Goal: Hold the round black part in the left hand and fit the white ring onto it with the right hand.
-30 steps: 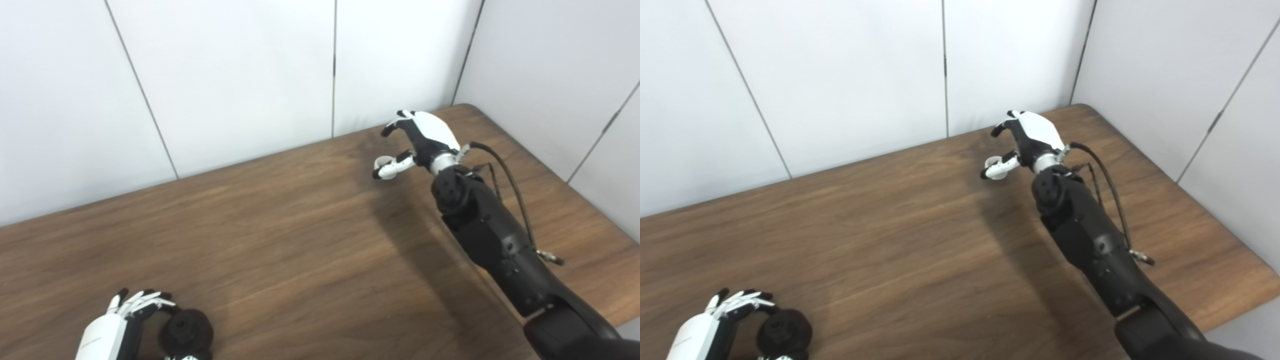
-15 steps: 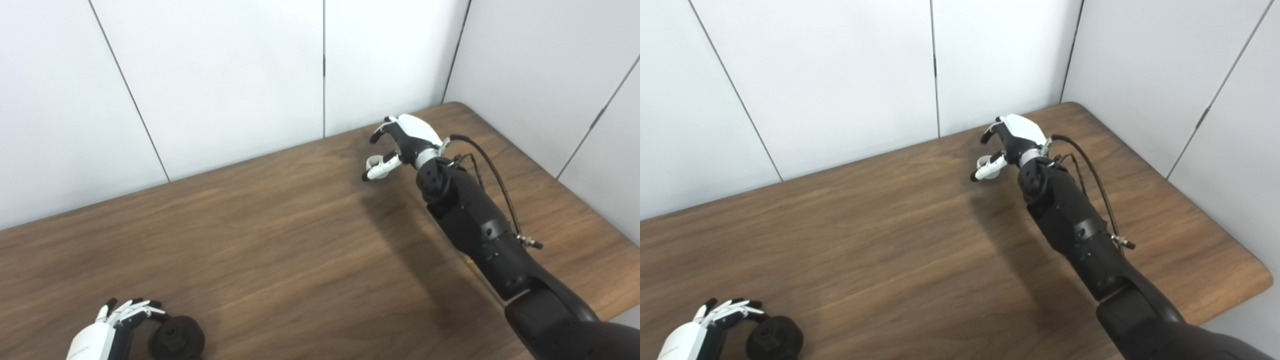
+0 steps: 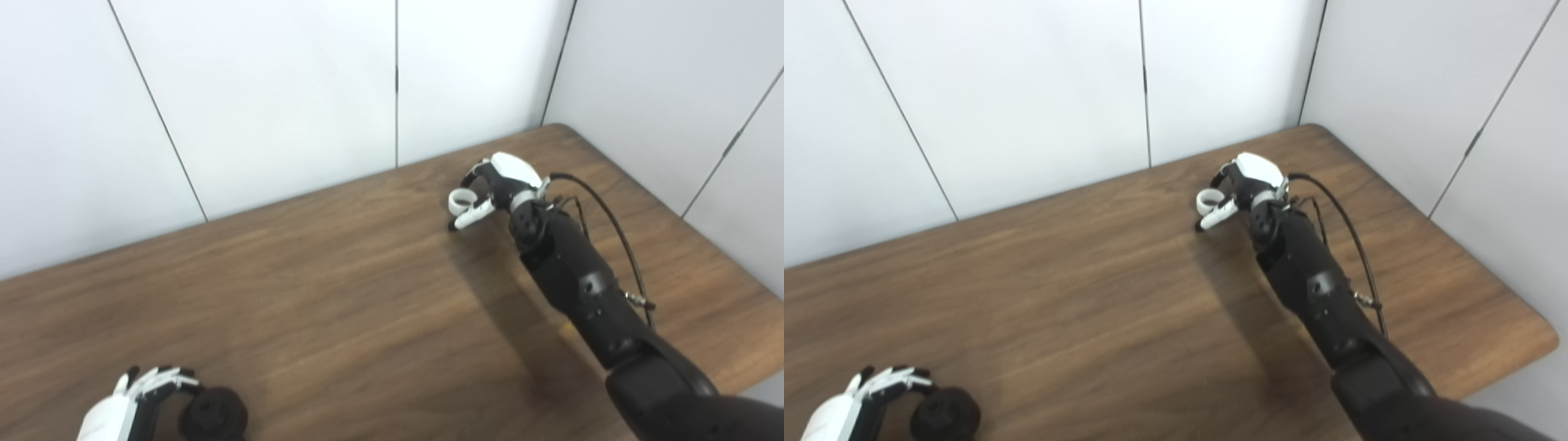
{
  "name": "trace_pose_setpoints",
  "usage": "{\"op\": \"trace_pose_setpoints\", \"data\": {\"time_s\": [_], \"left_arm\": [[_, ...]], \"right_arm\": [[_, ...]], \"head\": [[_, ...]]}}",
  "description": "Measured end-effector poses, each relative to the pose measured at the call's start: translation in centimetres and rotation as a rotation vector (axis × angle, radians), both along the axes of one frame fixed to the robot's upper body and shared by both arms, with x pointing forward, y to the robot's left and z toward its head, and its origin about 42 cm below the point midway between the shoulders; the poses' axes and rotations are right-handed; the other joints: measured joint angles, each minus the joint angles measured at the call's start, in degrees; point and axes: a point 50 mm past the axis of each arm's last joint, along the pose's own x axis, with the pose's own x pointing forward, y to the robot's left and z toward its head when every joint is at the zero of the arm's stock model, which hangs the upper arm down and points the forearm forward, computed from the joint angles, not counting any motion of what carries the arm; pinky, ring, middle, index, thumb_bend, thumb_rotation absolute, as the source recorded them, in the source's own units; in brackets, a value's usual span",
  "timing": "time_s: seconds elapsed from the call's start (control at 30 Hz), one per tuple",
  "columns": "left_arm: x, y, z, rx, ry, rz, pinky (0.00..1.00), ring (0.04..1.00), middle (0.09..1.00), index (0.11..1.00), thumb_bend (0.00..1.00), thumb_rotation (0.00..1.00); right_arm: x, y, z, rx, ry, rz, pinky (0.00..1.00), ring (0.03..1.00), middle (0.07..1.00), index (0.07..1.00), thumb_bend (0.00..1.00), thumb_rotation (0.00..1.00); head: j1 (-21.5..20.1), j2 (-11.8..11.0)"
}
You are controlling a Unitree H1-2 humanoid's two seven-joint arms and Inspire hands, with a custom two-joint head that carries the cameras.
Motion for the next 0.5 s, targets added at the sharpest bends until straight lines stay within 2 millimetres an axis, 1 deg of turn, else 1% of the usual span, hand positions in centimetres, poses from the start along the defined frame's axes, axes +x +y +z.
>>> {"op": "trace_pose_setpoints", "data": {"time_s": [0.5], "left_arm": [[-0.02,0.07,0.07,0.002,0.001,0.001,1.0,0.875,0.775,0.484,0.52,0.05]], "right_arm": [[-0.06,-0.42,-0.05,0.009,0.004,-0.017,1.0,1.0,0.94,0.674,0.84,0.28]], "head": [[0.0,0.09]]}}
